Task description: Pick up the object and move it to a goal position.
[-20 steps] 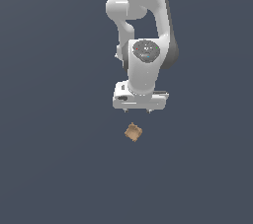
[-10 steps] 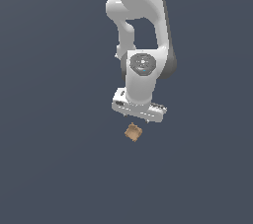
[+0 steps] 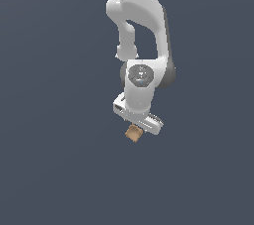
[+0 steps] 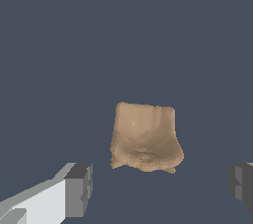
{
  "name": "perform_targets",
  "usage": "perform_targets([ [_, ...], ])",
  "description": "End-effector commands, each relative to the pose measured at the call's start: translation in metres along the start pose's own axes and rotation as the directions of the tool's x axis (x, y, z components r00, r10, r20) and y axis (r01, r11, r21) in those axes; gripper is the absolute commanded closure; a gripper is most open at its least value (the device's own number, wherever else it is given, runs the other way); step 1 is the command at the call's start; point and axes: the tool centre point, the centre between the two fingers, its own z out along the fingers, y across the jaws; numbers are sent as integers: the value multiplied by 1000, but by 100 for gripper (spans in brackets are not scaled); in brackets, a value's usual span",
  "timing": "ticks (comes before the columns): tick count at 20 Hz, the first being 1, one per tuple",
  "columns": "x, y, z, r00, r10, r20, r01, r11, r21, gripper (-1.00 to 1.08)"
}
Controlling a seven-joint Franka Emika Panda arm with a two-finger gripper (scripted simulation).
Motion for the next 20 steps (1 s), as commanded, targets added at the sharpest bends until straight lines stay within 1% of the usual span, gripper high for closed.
perform_targets([
  [1, 3, -1, 4, 999, 43, -2, -43, 999, 1, -92],
  [7, 7, -2, 9, 995, 97, -5, -97, 995, 2, -92],
  [14, 7, -2, 13, 995, 100, -5, -100, 995, 2, -92],
  [20, 6, -1, 40, 995, 103, -5, -103, 995, 2, -92],
])
